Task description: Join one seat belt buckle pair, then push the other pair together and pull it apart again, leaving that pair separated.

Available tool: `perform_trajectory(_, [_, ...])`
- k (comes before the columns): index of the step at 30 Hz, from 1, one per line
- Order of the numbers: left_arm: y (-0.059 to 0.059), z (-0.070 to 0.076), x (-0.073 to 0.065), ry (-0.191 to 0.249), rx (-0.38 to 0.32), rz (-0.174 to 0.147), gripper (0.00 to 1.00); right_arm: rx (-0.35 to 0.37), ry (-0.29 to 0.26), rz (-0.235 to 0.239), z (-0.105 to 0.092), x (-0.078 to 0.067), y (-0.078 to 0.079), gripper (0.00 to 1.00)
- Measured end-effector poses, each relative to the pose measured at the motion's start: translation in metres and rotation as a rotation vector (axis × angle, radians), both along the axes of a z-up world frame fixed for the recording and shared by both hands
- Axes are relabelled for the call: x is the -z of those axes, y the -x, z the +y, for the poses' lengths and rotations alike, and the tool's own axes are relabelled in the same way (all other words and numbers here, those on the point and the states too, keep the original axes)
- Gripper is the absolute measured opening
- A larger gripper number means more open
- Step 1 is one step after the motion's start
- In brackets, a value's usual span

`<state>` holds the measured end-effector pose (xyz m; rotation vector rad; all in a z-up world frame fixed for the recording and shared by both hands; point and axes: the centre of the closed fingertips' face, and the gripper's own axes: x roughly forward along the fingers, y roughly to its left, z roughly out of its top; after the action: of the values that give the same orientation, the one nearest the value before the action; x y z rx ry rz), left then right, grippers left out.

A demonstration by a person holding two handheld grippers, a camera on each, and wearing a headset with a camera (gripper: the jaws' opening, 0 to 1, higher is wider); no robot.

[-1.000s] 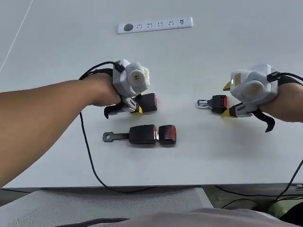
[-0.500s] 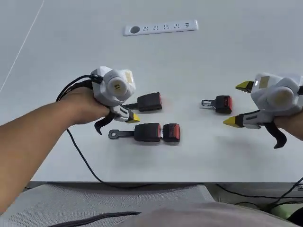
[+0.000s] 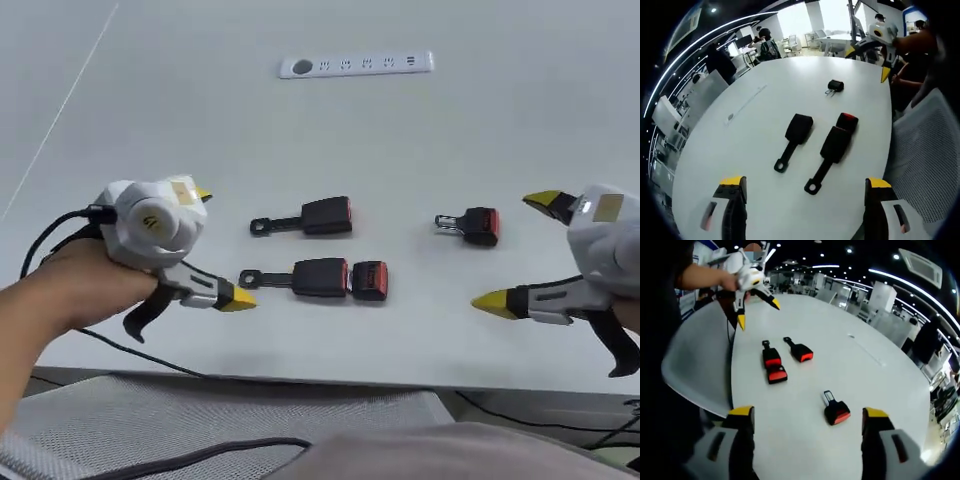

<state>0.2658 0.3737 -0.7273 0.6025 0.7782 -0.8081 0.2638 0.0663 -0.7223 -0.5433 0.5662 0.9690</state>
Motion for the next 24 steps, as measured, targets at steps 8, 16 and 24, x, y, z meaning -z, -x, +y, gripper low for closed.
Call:
perform_trajectory(8, [0.009,0.039,-0.012,0.095,-0.188,-0.075,1.00,0.133,-0.052,0.031,-0.015,0.003,0.007,1.00])
perform_trajectory(16, [0.022,0.054,-0.004,0.105,-0.238,-0.057,1.00,0.194,-0.073,0.037,-0.017,0.005,0.008,1.00])
perform_trajectory(24, [0.033,0.059,0.005,0.110,-0.271,-0.020,1.00,0.242,-0.126,0.037,-0.010,0.005,0.012,1.00])
